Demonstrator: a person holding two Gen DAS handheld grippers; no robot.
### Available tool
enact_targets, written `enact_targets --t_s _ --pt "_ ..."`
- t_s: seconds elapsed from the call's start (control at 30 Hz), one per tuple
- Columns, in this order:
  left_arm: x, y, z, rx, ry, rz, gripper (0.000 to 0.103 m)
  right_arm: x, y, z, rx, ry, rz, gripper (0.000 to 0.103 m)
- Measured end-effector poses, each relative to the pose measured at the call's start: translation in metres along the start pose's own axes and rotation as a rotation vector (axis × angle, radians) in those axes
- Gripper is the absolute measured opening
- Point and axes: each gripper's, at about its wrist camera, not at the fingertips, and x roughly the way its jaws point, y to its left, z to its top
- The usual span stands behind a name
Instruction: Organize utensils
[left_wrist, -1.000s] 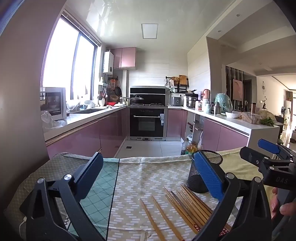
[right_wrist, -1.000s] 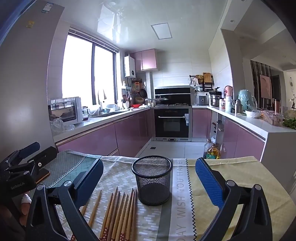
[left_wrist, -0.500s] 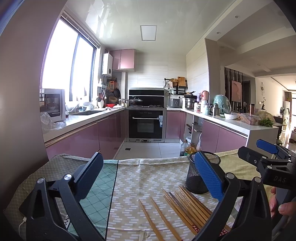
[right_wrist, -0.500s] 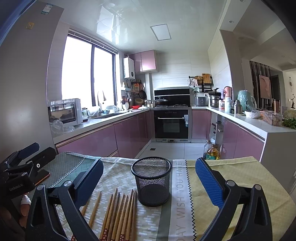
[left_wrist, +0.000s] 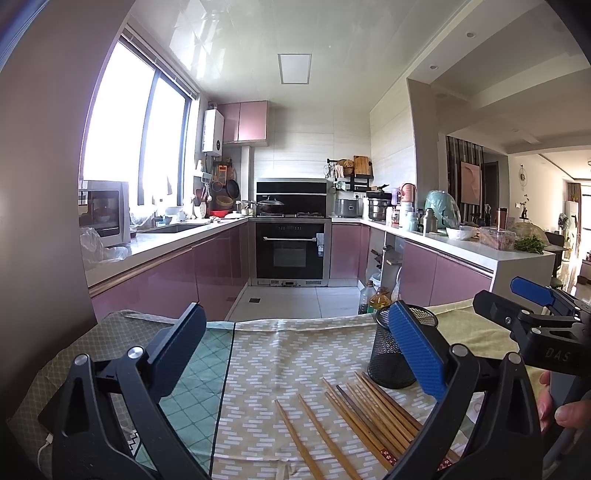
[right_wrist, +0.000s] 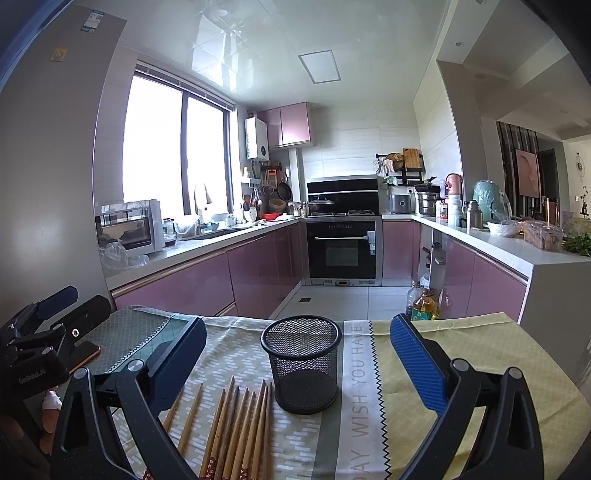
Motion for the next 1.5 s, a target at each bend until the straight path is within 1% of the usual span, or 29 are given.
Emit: enact_targets --t_s 1.5 --pt "0.003 -0.0033 -0.0011 0.003 -0.001 -0.005 0.097 0.0036 -0.0058 -0.0066 0.025 0.009 0.0 0.096"
